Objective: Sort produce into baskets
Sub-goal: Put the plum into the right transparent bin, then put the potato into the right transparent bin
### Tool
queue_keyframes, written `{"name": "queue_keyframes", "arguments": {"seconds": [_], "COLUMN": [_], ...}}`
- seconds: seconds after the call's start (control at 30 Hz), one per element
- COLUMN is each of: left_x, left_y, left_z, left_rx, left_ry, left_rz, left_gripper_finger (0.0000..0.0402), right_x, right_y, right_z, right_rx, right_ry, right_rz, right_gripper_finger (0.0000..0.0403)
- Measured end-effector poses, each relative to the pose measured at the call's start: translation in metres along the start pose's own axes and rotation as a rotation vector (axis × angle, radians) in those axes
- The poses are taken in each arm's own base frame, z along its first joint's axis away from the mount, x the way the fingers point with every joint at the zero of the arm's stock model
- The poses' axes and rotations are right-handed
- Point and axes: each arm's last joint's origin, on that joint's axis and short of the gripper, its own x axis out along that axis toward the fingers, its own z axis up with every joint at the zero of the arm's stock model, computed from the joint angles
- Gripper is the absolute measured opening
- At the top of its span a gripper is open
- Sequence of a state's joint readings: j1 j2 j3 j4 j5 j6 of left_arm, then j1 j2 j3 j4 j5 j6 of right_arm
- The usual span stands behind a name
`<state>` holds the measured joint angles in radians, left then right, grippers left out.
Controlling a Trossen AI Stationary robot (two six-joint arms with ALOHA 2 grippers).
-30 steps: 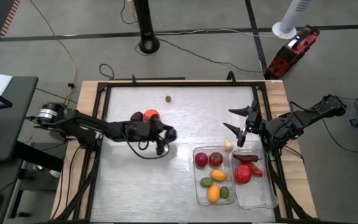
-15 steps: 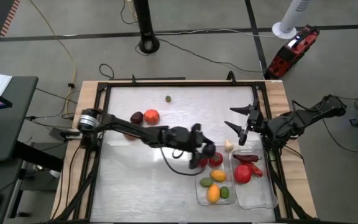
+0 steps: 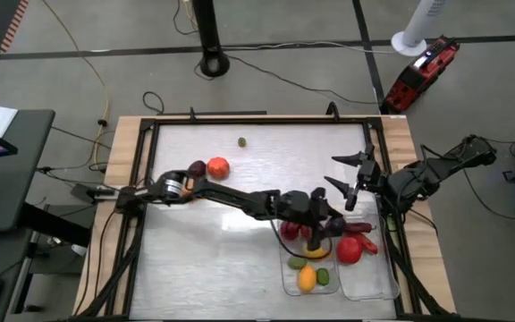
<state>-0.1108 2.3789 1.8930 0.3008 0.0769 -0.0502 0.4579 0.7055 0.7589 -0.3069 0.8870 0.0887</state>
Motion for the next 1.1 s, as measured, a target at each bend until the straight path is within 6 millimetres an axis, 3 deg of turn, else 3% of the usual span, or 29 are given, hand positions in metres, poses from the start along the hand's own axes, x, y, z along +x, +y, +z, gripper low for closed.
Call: {"name": "queue_keyframes", "arguments": {"seconds": [0.33,0.6,0.73,0.9,1.1], "left_x": [0.023,0.023,0.023,0.013,-0.004], "left_y": [0.003,0.003,0.005,0.004,-0.011], "left_z": [-0.007,-0.011,-0.011,0.002,0.008], "left_rx": [-0.017,0.014,0.026,0.081,0.232], "left_ry": [-0.028,0.015,0.015,0.094,0.106], "left_rz": [0.003,0.004,0.014,-0.024,0.046], "left_gripper_finger": [0.0255,0.0339,0.0362,0.0354,0.0306], "right_x": [0.000,0.000,0.000,-0.001,-0.008], "right_y": [0.000,0.000,0.000,0.001,0.003], "right_z": [0.000,0.000,0.000,-0.001,0.000], "right_rx": [-0.010,-0.009,-0.003,-0.006,-0.012], "right_ry": [-0.001,-0.001,-0.001,0.004,-0.012], "right_rz": [-0.002,-0.002,-0.002,0.006,0.024], "right_gripper_finger": [0.0311,0.0311,0.0311,0.0311,0.0311]}}
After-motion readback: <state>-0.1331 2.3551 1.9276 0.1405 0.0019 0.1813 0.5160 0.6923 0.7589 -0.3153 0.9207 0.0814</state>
